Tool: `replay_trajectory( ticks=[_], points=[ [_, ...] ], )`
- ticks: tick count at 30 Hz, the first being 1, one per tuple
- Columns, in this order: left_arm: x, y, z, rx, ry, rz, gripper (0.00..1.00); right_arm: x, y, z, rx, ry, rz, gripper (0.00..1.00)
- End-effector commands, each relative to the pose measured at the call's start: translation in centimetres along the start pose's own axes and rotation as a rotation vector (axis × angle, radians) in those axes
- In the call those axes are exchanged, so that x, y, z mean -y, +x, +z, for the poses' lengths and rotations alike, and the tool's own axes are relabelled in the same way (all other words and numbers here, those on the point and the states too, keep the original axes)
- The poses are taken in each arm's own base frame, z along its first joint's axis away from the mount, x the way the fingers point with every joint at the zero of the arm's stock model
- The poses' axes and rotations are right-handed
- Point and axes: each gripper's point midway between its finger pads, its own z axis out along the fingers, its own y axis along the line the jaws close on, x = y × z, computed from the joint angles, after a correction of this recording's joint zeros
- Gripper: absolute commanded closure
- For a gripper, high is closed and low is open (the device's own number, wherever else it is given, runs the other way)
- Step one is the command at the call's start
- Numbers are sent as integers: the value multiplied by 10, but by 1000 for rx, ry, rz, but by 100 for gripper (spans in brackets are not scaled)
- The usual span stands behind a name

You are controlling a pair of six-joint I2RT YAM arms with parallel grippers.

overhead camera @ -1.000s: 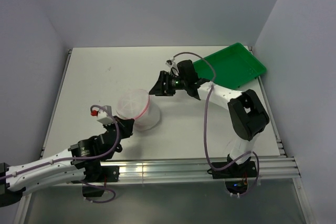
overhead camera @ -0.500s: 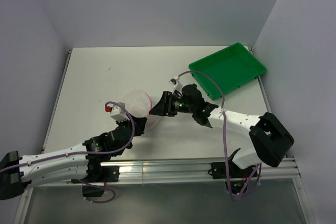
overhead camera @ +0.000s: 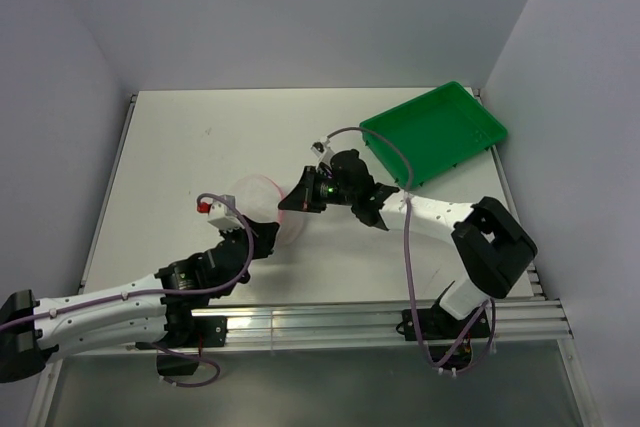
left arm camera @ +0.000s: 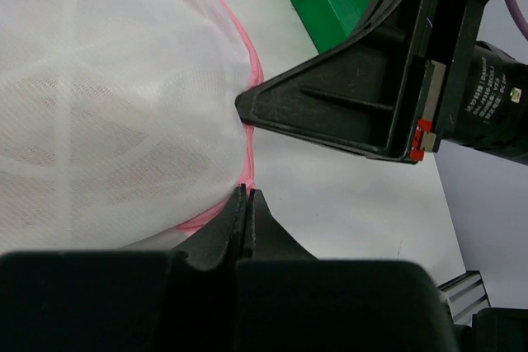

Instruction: Place the bra in the laundry bag and zip it closed

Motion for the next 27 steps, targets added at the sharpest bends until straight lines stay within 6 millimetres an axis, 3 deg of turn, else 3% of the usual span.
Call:
replay_trajectory(
  ticks=[1,5,11,14,17,18,21,24,25,26,27],
  points=[
    [5,1,-6,-20,31,-33,100,-1,-39,8,93,7,-24,100],
    [-19,6,-11,-39,-46,0,100,7,-58,15,96,21,-26,100],
    [-48,-7,-21,4,-161,21,100,18,-76,22,91,45,-36,100],
    [-52,-11,-22,14,-181,34,100,16,-79,27,74,40,-55,100],
    [-35,-16,-20,16,-123,54,97,18,-78,30,59,40,-57,100],
    [-28,-20,-20,24,-105,49,76,18,-79,29,60,41,-56,100],
    [-6,-37,-19,54,-65,58,38,14,-82,29,62,43,-74,93],
    [13,-60,-23,91,-35,81,22,12,-87,29,43,61,-105,46],
    [17,-64,-24,96,-30,84,20,16,-88,28,32,76,-108,34],
    [19,-68,-26,96,-32,97,18,12,-92,26,45,71,-118,16],
    [28,-79,-29,110,-20,88,16,11,-94,23,48,74,-125,9]
  ],
)
